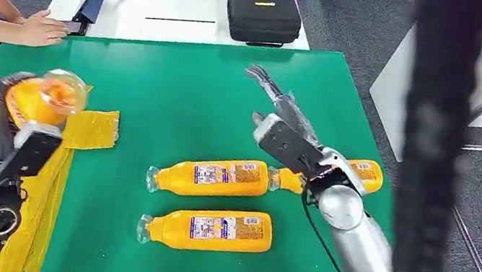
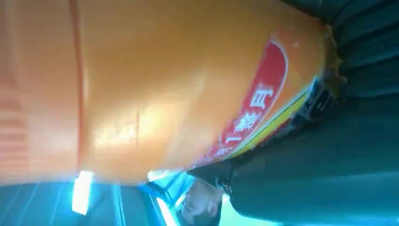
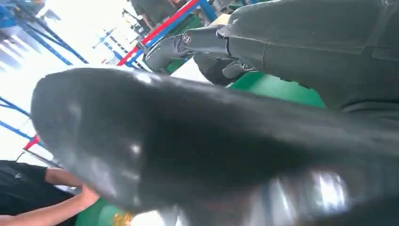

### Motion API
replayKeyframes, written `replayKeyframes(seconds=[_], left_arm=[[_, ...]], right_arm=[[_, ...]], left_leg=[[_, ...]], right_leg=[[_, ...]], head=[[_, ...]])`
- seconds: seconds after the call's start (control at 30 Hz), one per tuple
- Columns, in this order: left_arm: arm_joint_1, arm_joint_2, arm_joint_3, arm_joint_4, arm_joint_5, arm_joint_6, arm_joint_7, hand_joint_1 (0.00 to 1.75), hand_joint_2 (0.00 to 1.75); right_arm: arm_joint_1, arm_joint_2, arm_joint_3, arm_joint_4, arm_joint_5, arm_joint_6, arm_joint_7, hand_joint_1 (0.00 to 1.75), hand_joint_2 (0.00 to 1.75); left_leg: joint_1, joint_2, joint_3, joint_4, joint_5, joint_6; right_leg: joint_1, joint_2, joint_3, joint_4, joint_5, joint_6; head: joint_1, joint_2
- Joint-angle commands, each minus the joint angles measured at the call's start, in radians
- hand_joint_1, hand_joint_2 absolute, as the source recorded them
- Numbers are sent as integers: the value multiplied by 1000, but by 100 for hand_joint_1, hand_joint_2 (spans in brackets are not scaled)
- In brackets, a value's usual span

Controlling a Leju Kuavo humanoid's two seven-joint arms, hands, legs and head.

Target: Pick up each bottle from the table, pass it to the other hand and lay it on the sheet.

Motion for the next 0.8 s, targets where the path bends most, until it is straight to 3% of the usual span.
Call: replayKeyframes(seconds=[0.03, 0.2, 0.4, 0.67, 0.8], left_arm=[[-149, 112, -120, 633, -313, -50, 72, 175, 175], [-168, 123, -161, 685, -337, -73, 82, 175, 175], [-170, 121, -197, 738, -356, -144, 124, 175, 175], [-178, 117, -200, 744, -361, -151, 130, 175, 175], [-189, 102, -202, 766, -364, -189, 139, 175, 175]], right_arm=[[100, -166, 73, -193, 60, 28, -32, 0, 175], [134, -173, 98, -223, 88, 11, -24, 0, 175], [199, -273, 172, -261, 203, 100, 47, 0, 175], [201, -277, 171, -262, 202, 100, 46, 0, 175], [217, -305, 208, -250, 241, 183, 113, 0, 175]], left_leg=[[1, -3, 10, -2, -2, -6], [2, -1, 8, 0, -3, -5], [1, -1, 3, -1, -1, -3], [0, -2, 2, -1, -1, -3], [1, -2, 4, -1, 0, -5]], right_leg=[[1, -5, 10, -1, -4, -1], [2, -3, 8, 0, -4, -2], [1, -2, 4, -1, -2, -1], [0, -2, 3, 0, -1, -2], [1, -2, 4, 0, 0, -3]], head=[[0, 0], [1, 0], [1, 0], [1, 0], [1, 0]])
